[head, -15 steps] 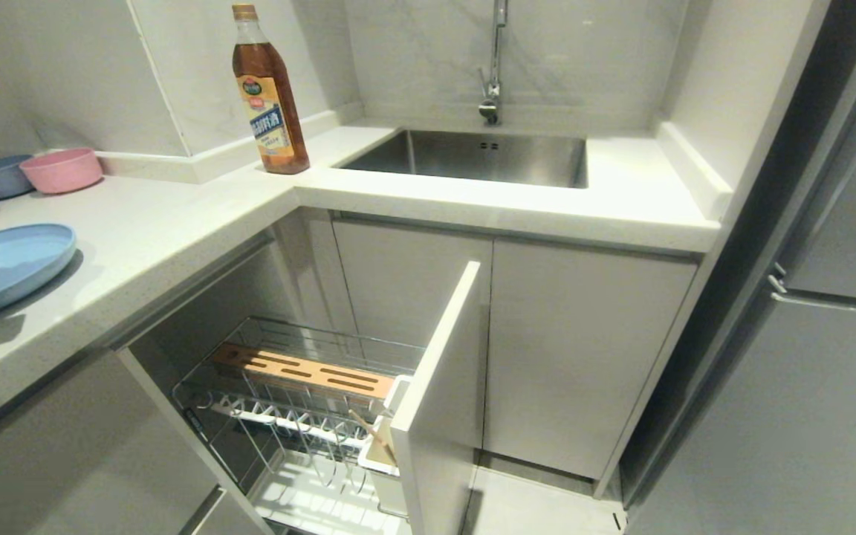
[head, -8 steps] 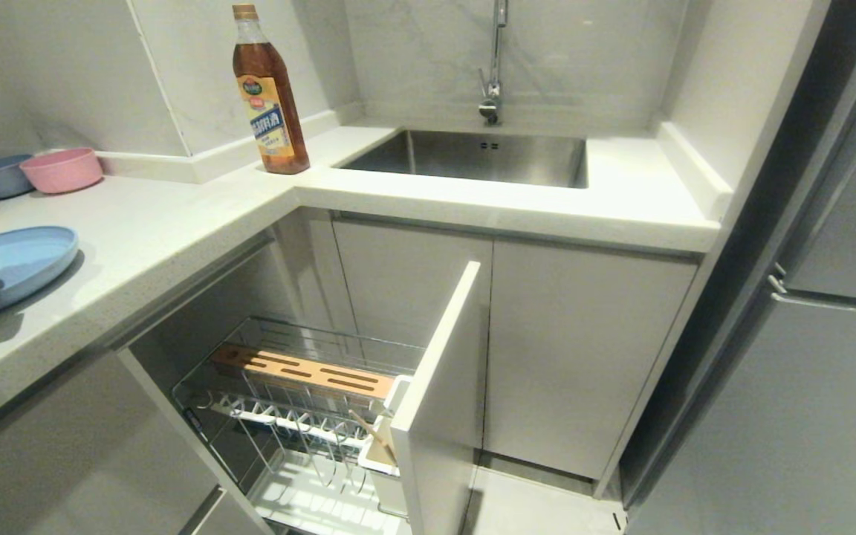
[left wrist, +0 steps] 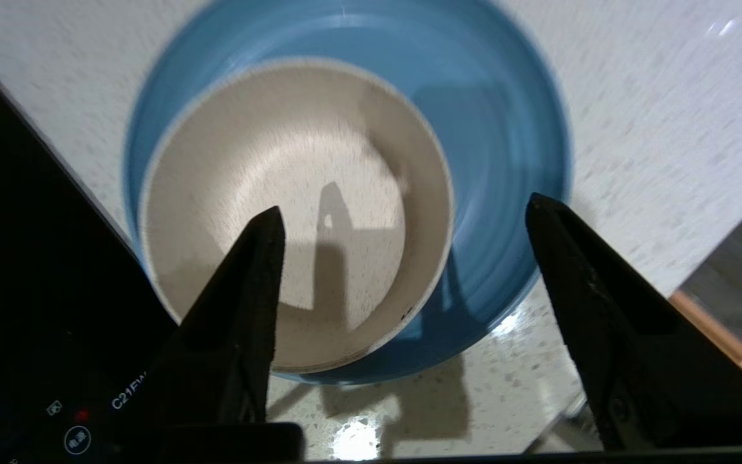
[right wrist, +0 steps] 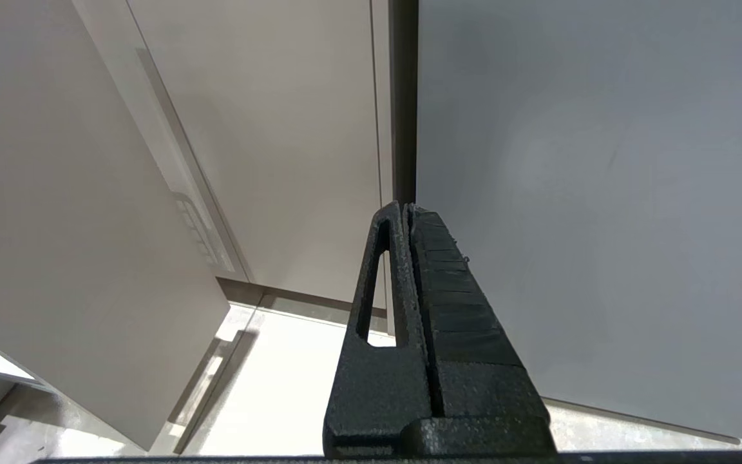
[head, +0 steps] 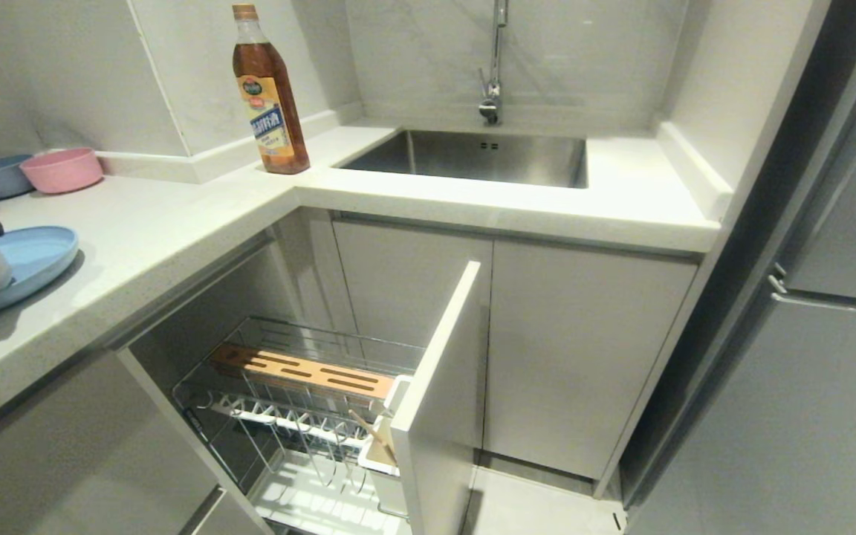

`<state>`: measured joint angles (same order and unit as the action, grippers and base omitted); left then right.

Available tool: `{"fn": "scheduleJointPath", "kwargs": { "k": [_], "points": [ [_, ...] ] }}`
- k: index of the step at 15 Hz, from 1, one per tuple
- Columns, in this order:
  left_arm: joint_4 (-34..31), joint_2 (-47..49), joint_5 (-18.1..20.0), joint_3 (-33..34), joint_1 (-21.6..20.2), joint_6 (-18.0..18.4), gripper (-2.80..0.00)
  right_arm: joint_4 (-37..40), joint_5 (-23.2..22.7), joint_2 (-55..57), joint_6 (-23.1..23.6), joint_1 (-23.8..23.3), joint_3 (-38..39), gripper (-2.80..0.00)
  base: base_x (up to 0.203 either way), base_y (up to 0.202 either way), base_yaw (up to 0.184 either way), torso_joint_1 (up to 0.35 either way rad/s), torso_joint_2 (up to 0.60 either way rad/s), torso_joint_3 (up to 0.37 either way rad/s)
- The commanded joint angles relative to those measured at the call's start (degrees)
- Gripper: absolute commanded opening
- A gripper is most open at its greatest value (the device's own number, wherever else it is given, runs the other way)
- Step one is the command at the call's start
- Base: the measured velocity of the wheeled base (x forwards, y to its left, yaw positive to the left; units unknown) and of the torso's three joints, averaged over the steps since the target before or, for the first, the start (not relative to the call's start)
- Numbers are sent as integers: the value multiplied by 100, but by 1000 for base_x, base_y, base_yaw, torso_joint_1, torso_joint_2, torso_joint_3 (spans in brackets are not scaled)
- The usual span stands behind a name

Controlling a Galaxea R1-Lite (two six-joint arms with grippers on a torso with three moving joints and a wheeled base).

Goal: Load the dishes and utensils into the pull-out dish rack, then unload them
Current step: Take the spoon out of the cupboard

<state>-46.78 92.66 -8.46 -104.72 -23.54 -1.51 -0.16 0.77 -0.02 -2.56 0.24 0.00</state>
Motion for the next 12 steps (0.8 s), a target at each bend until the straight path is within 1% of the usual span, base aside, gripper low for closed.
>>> {"fn": "scheduleJointPath", "kwargs": {
  "k": [1,2,3,4,6,7,8,9,10,12],
  "points": [
    [110,-246,-6,-63,4,-80,0,-2,2,2,0,2,0,-280,0,0,0,0,0,0],
    [331,-486,-4,-72,7,-175,0,-2,2,2,-8,2,0,-280,0,0,0,0,0,0],
    [666,-767,4,-60,28,-283,-280,-2,2,2,-5,2,0,-280,0,0,0,0,0,0],
    [1024,-999,9,-49,67,-444,-280,-2,2,2,1,2,0,-280,0,0,0,0,0,0],
    [1686,-1528,26,25,245,-1160,-280,-2,2,2,-2,2,0,-280,0,0,0,0,0,0],
    [1913,-1729,36,150,447,-1469,-280,-2,2,2,-1,2,0,-280,0,0,0,0,0,0],
    [2113,-1903,41,323,766,-1771,-280,-2,2,2,1,2,0,-280,0,0,0,0,0,0],
    [2266,-2051,52,581,1099,-1975,-280,-2,2,2,-6,2,0,-280,0,0,0,0,0,0],
    [2363,-2143,88,817,1467,-2051,-280,-2,2,2,-2,2,0,-280,0,0,0,0,0,0],
    [2426,-2204,142,1078,2355,-2023,-280,-2,2,2,-4,2,0,-280,0,0,0,0,0,0]
  ]
}}
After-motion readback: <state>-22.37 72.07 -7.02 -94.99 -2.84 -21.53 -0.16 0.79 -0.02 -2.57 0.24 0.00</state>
